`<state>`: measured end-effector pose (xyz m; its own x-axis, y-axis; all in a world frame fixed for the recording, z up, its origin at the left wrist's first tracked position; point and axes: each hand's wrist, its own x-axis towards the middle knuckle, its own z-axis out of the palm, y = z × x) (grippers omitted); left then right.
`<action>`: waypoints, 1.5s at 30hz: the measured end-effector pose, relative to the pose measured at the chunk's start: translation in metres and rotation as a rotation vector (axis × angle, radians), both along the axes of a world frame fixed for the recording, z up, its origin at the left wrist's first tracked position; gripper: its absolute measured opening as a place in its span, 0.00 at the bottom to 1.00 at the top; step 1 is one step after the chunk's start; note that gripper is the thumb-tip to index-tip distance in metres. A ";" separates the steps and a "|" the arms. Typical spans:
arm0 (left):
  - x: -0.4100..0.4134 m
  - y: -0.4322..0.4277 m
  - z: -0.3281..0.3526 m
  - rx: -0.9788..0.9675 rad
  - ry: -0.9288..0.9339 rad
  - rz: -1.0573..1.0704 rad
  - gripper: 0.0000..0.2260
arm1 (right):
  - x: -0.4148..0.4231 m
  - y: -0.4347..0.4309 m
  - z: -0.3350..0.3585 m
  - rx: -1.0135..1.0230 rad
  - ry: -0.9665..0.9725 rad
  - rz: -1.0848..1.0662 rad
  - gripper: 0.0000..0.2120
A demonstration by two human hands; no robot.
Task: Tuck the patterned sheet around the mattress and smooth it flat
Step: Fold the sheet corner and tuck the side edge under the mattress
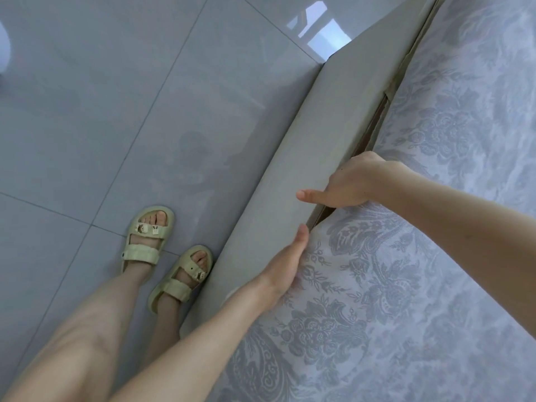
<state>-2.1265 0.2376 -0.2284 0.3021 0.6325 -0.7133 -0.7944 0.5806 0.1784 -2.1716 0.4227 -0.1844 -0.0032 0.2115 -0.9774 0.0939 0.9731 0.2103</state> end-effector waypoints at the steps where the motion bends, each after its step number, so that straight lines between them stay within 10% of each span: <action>1: 0.005 0.007 0.000 0.008 -0.049 -0.021 0.30 | 0.001 0.000 -0.002 0.011 -0.042 0.020 0.47; 10: 0.011 0.025 -0.031 -0.124 -0.262 -0.078 0.35 | -0.004 -0.001 -0.018 0.027 -0.138 -0.130 0.43; 17: -0.012 -0.002 -0.012 -0.204 0.158 0.209 0.29 | 0.005 0.012 0.004 0.035 0.478 0.130 0.34; 24: 0.013 0.023 -0.010 -0.143 -0.088 -0.054 0.27 | 0.025 0.060 0.013 0.043 0.562 0.272 0.38; 34: 0.000 0.014 -0.018 -0.176 0.032 -0.141 0.35 | 0.020 0.053 -0.016 0.087 0.614 0.296 0.41; 41: 0.003 -0.028 -0.017 -0.194 0.187 0.026 0.23 | 0.070 0.006 0.014 0.535 1.426 -0.113 0.20; 45: 0.006 -0.032 -0.016 -0.195 0.233 0.067 0.21 | 0.119 -0.039 0.008 0.719 1.317 -0.609 0.29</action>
<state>-2.1201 0.2060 -0.2447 0.0782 0.4894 -0.8686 -0.7825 0.5699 0.2506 -2.0523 0.3838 -0.1763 -0.4640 0.8832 -0.0683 0.8827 0.4674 0.0483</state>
